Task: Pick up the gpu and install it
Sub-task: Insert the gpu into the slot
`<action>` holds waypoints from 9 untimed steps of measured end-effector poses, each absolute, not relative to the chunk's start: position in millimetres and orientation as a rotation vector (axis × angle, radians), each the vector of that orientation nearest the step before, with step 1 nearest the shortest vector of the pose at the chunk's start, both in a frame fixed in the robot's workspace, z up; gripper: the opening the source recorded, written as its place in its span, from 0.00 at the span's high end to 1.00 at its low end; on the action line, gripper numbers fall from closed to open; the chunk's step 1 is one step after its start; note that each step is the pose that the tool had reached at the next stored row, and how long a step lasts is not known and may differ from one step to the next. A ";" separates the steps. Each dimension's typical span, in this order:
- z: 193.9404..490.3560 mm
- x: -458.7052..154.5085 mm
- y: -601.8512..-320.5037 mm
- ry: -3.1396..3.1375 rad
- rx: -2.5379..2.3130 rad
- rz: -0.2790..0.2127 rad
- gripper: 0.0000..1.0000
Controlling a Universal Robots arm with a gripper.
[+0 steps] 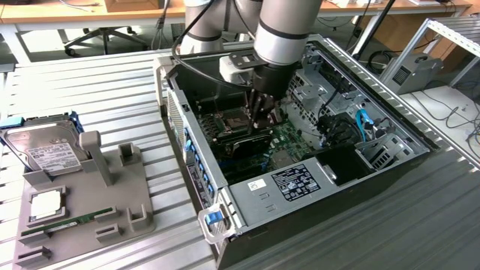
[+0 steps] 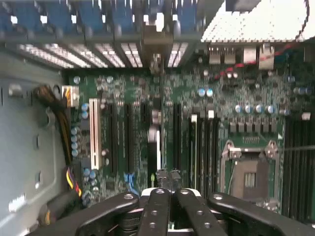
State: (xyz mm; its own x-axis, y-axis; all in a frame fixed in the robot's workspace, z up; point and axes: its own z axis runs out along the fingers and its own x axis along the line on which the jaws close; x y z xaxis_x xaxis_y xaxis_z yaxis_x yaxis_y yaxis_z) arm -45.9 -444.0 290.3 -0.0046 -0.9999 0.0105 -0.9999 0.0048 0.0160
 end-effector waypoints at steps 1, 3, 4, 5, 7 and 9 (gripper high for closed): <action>290.3 -42.3 -444.0 -2.213 2.203 -0.007 0.89; 290.3 -34.8 -444.0 -2.212 2.201 -0.010 0.89; 290.3 -31.7 -444.0 -2.211 2.201 -0.011 0.89; 290.4 -29.4 -444.1 -2.211 2.200 -0.012 0.89; 290.4 -28.5 -444.0 -2.211 2.200 -0.012 0.89; 290.3 -28.5 -444.0 -2.211 2.200 -0.012 0.89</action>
State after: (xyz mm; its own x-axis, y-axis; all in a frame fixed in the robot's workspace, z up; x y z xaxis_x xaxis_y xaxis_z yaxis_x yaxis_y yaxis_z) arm -28.5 -444.0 290.3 -0.0047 -0.9999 0.0105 -0.9998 0.0050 0.0214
